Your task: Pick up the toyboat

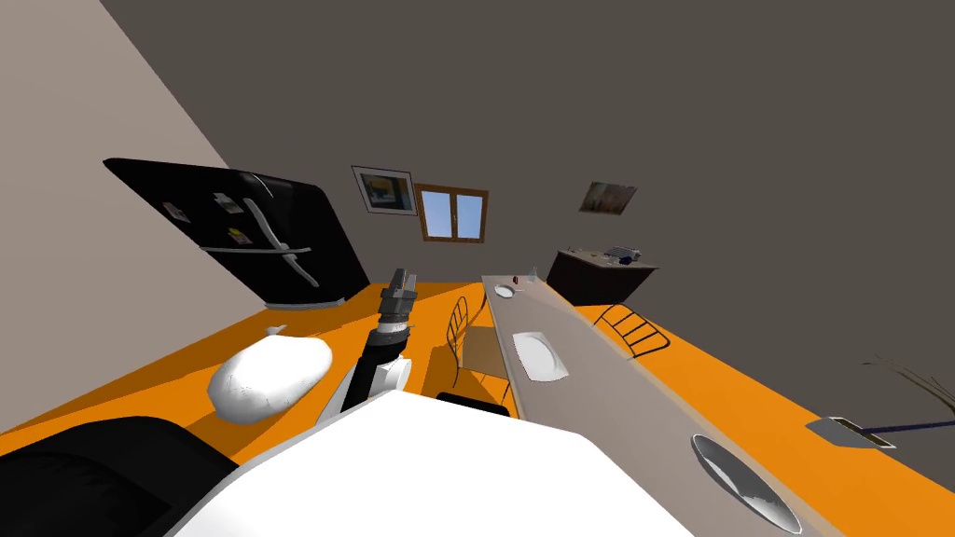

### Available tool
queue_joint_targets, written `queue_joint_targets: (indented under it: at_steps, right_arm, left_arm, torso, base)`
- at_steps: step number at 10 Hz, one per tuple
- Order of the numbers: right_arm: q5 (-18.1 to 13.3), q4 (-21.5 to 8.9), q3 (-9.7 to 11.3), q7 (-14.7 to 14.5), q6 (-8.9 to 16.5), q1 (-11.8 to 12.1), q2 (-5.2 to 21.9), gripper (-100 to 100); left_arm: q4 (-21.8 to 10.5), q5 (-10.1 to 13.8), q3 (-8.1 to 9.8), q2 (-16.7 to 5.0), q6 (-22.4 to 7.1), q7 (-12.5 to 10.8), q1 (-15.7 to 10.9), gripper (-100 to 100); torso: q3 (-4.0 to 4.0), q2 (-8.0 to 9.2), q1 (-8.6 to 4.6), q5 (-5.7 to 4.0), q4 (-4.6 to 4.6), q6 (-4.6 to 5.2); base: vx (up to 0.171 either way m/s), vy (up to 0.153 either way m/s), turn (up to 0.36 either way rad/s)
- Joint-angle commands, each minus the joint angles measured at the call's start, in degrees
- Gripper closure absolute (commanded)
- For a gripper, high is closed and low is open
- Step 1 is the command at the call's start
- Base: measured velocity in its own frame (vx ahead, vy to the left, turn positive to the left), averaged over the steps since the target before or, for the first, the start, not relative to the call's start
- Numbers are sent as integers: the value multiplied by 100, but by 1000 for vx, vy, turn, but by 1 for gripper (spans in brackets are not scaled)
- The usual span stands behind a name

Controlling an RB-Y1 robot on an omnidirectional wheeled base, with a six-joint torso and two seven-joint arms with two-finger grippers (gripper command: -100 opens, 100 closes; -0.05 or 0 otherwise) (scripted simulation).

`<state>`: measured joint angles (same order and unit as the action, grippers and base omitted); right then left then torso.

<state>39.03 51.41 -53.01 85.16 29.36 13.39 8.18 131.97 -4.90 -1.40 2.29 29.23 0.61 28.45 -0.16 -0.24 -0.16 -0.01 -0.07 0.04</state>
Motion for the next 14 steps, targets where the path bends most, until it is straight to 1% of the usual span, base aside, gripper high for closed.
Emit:
queue_joint_targets:
  at_steps: [1, 2, 6, 7, 8, 10, 14]
  right_arm:
    - [0, 0, 0, 0, 0, 0, 0, -100]
    - [9, 10, 7, -25, -2, 7, -9, 100]
    - [11, 17, 5, -23, -11, 0, -4, 100]
    - [12, 18, 4, -22, -11, -1, -4, 0]
    - [-112, -39, -80, 155, 45, -55, 75, 100]
    - [-303, -53, -200, 419, 119, -121, 156, 100]
    - [-685, -81, -440, 947, 269, -253, 318, 100]
  left_arm:
    - [0, 0, 0, 0, 0, 0, 0, 0]
    - [0, 0, -1, 0, 0, 0, -1, 0]
    - [0, 0, -1, 0, 0, 0, -2, 0]
    - [0, 0, -1, 1, 0, 0, -2, 0]
    - [0, 0, -1, 0, 0, 0, -2, 0]
    - [-1, 0, -2, 1, -1, 0, -3, 0]
    - [-1, 0, -1, 1, -1, 0, -3, 0]
  torso:
    - [0, 0, 0, 0, 0, 0]
    - [8, 15, 6, 2, 3, -3]
    - [16, 32, 5, -2, 2, -1]
    - [15, 32, 4, -3, 2, -2]
    - [15, 31, 2, -4, 2, -2]
    - [35, 66, 11, -7, 10, -10]
    - [33, 64, 7, -4, 8, -7]
  base:
    - [46, -7, -22]
    - [7, -2, 2]
    - [0, 0, 0]
    - [0, 0, 0]
    - [-83, 22, 215]
    - [-127, 49, 222]
    - [-107, 41, 159]
